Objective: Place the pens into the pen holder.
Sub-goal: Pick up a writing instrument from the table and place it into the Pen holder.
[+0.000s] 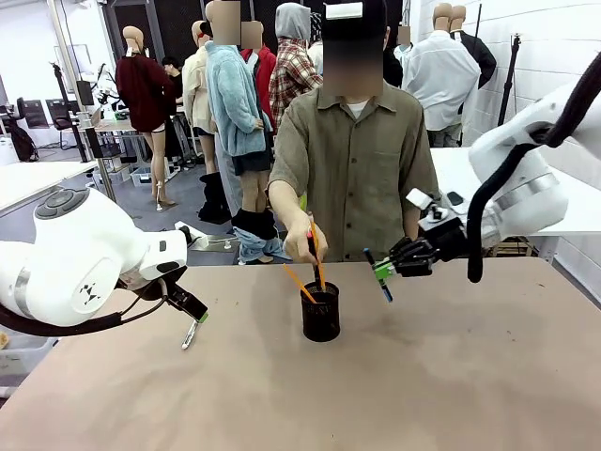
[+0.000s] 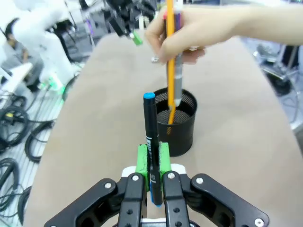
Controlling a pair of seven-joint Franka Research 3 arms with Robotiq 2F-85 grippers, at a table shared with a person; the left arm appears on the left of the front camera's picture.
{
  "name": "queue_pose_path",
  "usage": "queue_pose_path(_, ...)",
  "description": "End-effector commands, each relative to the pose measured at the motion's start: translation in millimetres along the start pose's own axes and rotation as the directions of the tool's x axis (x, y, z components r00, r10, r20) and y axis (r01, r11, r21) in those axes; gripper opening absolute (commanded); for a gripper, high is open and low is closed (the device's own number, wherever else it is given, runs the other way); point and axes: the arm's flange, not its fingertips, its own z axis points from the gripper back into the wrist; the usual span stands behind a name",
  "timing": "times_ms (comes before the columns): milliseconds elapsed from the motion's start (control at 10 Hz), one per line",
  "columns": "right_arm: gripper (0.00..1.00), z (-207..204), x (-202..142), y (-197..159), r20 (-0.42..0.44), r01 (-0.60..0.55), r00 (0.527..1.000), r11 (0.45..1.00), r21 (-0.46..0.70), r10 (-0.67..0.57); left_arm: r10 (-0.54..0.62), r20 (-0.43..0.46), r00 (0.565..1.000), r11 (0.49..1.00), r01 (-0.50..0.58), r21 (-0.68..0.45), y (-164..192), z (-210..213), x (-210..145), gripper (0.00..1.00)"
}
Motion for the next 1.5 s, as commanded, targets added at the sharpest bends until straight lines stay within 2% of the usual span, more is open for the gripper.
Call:
queue_pose_path(0,0.0,33.6,-26.2,18.6,0.209,-0.083,0.974,0.996,-0.026,0.086,0.004,0.002,1.0,1.0,-0.004,0.0,1.7,0.9,-0.3,1.0)
queue_pose_path(100,0.0,47.7,-38.7,23.0,0.289,-0.106,0.95,0.993,-0.047,0.115,0.004,0.002,1.0,1.0,-0.004,0.0,1.7,0.9,-0.3,1.0)
queue_pose_path(300,0.0,71.7,-63.1,32.4,0.359,-0.084,0.927,0.992,-0.092,0.112,0.004,0.002,1.0,1.0,-0.004,0.0,1.7,0.9,-0.3,1.0)
queue_pose_path(700,0.0,106.7,-93.1,46.7,0.461,-0.032,0.88,0.983,-0.183,0.114,0.004,0.002,1.0,1.0,-0.004,0.0,1.7,0.9,-0.3,1.0)
queue_pose_path(900,0.0,113.7,-103.6,53.7,0.47,-0.019,0.875,0.979,-0.203,0.114,0.004,0.002,1.0,1.0,-0.004,0.0,1.7,0.9,-0.3,1.0)
queue_pose_path(1100,0.0,99.2,-84.4,50.2,0.456,-0.044,0.881,0.983,-0.178,0.122,0.004,0.002,1.0,1.0,-0.004,0.0,1.7,0.9,-0.3,1.0)
queue_pose_path(1200,0.0,89.9,-66.1,49.4,0.446,-0.025,0.889,0.983,-0.182,0.105,0.004,0.002,1.0,1.0,-0.004,0.0,1.7,0.9,-0.3,1.0)
queue_pose_path(1300,0.0,75.4,-38.1,47.6,0.388,-0.01,0.917,0.978,-0.21,0.093,0.004,0.002,1.0,1.0,-0.004,0.0,1.7,0.9,-0.3,1.0)
queue_pose_path(1400,0.0,64.3,-15.4,47.6,0.371,-0.04,0.921,0.977,-0.208,0.116,0.004,0.002,1.0,1.0,-0.004,0.0,1.7,0.9,-0.3,1.0)
